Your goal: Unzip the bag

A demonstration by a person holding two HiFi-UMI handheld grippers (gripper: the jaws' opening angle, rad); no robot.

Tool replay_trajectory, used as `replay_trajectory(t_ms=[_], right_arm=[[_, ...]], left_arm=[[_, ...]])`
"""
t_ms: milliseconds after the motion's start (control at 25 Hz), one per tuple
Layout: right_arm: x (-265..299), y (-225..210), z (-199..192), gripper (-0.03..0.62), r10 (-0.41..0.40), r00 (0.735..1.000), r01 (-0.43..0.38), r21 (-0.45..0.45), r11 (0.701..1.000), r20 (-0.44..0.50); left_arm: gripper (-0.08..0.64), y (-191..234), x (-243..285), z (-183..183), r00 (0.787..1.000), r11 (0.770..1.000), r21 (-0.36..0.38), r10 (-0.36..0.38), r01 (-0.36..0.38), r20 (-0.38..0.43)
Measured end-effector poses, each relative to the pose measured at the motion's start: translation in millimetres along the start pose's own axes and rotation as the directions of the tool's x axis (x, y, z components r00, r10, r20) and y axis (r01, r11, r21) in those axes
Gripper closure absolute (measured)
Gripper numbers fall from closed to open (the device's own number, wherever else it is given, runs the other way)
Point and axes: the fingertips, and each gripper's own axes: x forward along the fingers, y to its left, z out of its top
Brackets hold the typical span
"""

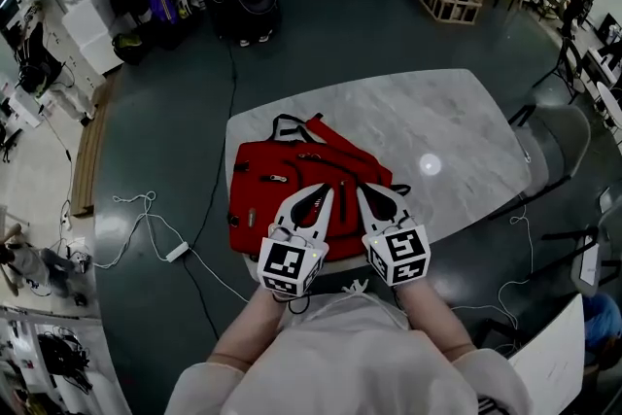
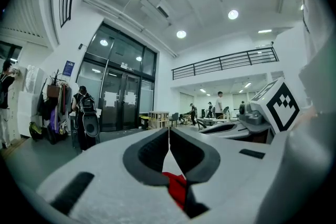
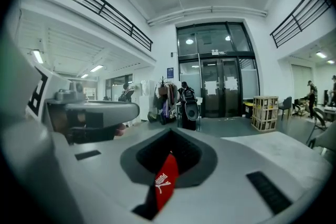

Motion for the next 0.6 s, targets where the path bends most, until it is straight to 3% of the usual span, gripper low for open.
replay_trajectory(t_ms=[600], right_arm=[[-0.6,3.7,-4.7,0.565,0.012,1.000,-0.012,0.011,1.000,-0.010]], left_arm=[[0.538,-5.1,1.1,-2.0,1.000,1.000,0.000,-0.004,0.004,-0.014]])
